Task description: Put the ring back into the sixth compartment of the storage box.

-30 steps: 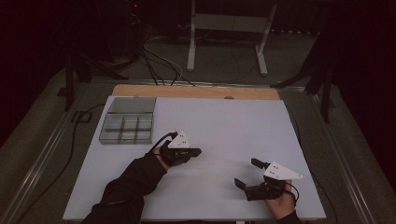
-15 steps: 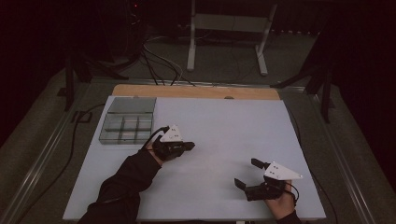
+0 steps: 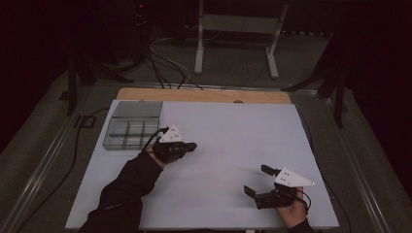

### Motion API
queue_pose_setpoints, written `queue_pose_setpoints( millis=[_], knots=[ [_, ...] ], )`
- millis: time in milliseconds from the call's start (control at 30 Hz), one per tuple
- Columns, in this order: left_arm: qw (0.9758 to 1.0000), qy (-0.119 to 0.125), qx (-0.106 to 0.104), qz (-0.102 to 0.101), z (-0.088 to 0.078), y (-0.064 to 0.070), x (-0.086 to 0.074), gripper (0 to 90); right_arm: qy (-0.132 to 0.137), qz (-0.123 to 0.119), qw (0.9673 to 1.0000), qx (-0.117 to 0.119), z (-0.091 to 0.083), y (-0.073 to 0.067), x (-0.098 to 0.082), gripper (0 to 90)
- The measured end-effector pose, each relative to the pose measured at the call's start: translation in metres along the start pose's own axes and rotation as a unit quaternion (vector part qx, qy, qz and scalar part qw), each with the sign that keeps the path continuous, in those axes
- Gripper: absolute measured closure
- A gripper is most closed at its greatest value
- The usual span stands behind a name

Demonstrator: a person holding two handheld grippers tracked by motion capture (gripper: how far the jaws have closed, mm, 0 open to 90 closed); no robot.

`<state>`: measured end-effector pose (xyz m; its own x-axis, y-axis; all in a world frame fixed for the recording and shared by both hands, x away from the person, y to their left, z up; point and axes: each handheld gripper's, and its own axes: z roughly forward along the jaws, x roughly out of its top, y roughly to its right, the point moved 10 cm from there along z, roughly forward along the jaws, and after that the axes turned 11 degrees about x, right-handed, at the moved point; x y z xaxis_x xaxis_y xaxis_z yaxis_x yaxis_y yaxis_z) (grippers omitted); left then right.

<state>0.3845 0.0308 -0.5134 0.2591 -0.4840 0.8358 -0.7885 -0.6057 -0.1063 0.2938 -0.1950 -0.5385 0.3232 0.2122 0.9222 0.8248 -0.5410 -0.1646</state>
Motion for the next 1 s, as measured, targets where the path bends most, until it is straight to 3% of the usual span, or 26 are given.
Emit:
queue_pose_setpoints(
  millis=[1000],
  knots=[
    [0.9978, 0.008, 0.048, -0.045, -0.019, -0.053, -0.011, 89.7, -0.002, -0.001, 1.0000, 0.000, 0.001, 0.001, -0.001, 0.0]
  ],
)
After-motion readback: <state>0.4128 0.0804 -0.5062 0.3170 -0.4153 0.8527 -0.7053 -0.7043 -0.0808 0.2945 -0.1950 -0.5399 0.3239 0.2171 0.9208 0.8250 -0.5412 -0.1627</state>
